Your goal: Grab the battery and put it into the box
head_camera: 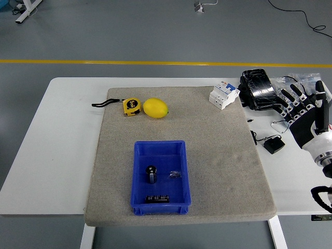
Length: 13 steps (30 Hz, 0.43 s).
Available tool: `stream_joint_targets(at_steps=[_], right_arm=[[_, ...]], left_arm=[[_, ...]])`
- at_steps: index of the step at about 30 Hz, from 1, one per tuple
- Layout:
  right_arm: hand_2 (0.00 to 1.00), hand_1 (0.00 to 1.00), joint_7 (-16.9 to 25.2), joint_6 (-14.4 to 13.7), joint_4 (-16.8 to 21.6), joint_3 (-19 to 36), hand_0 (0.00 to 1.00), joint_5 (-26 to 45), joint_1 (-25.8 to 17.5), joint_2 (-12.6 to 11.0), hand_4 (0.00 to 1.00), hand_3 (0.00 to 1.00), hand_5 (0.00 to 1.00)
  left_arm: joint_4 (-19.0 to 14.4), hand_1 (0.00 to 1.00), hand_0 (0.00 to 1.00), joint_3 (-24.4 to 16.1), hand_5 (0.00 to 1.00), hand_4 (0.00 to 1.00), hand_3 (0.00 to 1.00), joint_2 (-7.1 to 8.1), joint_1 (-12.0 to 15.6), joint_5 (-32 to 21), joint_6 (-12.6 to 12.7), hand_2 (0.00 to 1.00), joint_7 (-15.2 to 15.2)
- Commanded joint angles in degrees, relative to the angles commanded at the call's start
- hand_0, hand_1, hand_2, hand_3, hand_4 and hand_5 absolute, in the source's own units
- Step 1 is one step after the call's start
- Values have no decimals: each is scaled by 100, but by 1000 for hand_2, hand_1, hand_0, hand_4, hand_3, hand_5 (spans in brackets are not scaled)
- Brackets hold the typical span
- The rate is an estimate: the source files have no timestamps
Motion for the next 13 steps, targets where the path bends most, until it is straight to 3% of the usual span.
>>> stream_joint_targets(at_steps=[13], right_arm=[[808,772,50,-120,196,-74,772,-603,-122,124,998,855,920]], left_arm=[[1,701,738,-54,688,706,682,39,34,66,-63,754,13]])
